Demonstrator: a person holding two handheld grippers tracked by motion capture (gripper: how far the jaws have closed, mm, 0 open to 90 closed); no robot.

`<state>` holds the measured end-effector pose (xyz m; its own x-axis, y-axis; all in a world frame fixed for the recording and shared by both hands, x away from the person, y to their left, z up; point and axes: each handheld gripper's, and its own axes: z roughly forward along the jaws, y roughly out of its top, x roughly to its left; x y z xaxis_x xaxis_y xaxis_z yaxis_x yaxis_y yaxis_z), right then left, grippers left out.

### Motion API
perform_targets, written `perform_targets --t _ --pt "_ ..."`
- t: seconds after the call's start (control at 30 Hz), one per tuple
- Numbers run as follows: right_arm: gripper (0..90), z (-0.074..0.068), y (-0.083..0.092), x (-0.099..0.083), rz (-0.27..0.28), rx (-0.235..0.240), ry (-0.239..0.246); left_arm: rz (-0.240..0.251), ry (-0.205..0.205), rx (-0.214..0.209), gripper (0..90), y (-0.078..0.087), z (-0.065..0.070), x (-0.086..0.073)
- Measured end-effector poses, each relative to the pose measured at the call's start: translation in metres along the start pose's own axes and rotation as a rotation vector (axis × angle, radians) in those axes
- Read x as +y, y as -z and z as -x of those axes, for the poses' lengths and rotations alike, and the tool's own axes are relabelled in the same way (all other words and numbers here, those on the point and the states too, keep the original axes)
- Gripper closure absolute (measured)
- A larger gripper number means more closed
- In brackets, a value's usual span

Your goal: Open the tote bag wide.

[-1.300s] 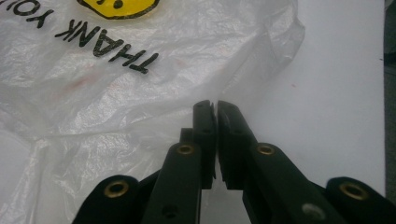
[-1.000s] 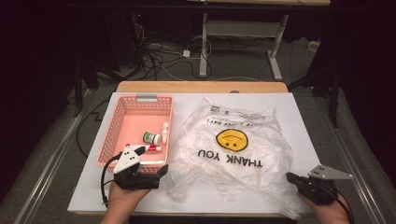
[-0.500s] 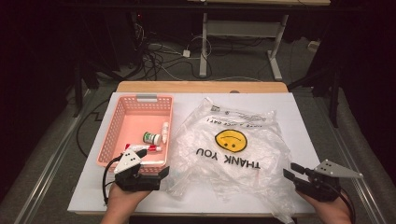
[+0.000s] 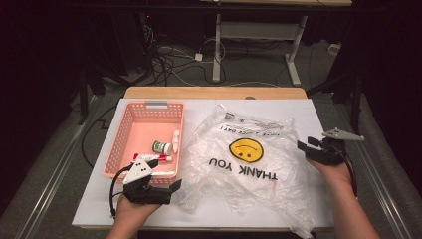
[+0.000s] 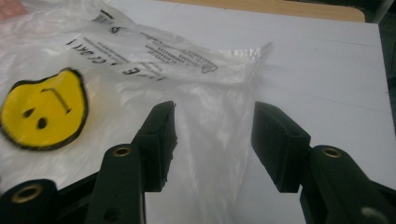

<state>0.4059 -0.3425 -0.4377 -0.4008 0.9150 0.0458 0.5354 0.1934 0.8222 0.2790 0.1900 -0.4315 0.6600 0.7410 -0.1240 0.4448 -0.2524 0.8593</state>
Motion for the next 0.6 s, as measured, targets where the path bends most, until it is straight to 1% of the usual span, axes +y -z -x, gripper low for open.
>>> perform_targets --t 0.03,0.1,0.13,0.17,0.23,0.3,0.43,0.5,0.6 --pt "51.1 0.002 -0.007 0.004 -0.007 -0.004 0.002 0.001 0.003 -0.001 0.0 0.0 0.0 -0.001" --pt "51.2 0.007 -0.019 0.011 -0.02 -0.002 -0.018 0.008 0.005 0.006 0.0 0.001 -0.001 -0.002" --pt "51.2 0.007 -0.019 0.011 -0.02 -0.002 -0.018 0.008 0.005 0.006 0.0 0.001 -0.001 -0.002" --pt "51.0 0.01 -0.029 0.017 -0.034 -0.005 -0.025 0.018 0.009 0.008 0.0 0.002 0.0 -0.002" --pt "51.0 0.014 -0.038 0.021 -0.048 -0.004 -0.024 0.022 0.004 0.011 0.0 0.003 0.001 -0.002" --pt "51.0 0.018 -0.045 0.024 -0.055 -0.002 -0.038 0.023 0.005 0.01 0.0 0.003 0.001 -0.002" --pt "48.8 0.026 -0.063 0.022 -0.1 -0.005 -0.057 0.018 0.01 0.007 0.0 0.001 0.002 -0.003" --pt "46.5 0.03 -0.07 0.019 -0.107 0.007 -0.072 0.013 0.012 0.003 0.0 0.0 0.002 -0.003" --pt "45.7 0.03 -0.08 0.014 -0.14 0.018 -0.049 0.014 0.006 0.004 0.0 0.001 0.004 -0.003"
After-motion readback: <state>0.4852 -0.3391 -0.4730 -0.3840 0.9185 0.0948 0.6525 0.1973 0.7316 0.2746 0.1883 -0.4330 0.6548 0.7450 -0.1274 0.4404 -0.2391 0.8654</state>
